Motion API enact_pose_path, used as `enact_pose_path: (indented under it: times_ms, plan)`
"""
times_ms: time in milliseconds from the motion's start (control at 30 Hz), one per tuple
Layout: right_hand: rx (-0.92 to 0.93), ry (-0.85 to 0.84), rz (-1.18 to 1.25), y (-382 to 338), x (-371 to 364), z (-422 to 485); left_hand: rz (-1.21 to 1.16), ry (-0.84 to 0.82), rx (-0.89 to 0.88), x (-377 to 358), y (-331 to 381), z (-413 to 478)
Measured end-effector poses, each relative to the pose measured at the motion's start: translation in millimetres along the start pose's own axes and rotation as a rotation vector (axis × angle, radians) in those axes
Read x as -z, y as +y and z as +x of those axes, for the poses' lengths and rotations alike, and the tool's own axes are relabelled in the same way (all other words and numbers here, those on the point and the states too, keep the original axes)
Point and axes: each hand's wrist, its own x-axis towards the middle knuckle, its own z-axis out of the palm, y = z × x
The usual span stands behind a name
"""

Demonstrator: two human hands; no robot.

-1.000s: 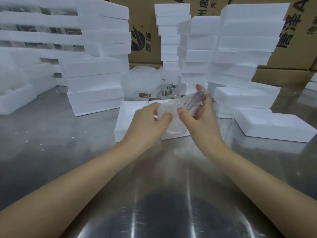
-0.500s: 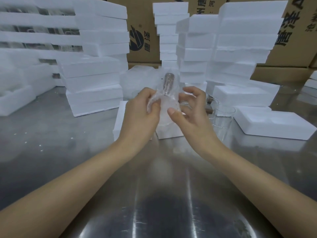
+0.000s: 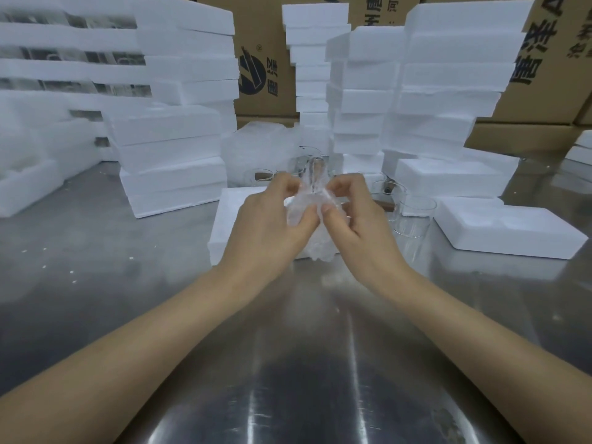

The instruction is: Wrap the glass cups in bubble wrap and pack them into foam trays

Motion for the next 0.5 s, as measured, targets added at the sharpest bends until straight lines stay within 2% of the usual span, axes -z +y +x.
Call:
enact_pose_path:
  times_ms: [100, 200, 267, 333, 433, 500]
  plan:
    - [0.041, 0.006, -0.001, -1.3, 5.3, 2.3, -0.023, 0.015, -0.114, 2.4, 2.9, -0.2]
    - [0.076, -0.075, -0.063, 0.0, 4.8, 2.1, 0.208, 0.057, -0.316, 3.7, 3.4, -3.0]
    - [0.080, -0.091, -0.069, 1.5, 5.2, 2.5, 0.303, 0.058, -0.373, 5.2, 2.4, -2.7]
    - [0.075, -0.076, -0.016, 1.9, 6.9, 4.2, 0.261, 0.042, -0.326, 7.2, 4.8, -1.3]
    - [0.059, -0.039, 0.096, 0.6, 5.6, 4.8, -0.057, -0.082, -0.059, 10.7, 8.1, 4.5]
    - [0.071, -0.038, 0.120, -0.7, 3.3, 3.3, -0.097, -0.174, -0.025, 10.5, 7.9, 5.8]
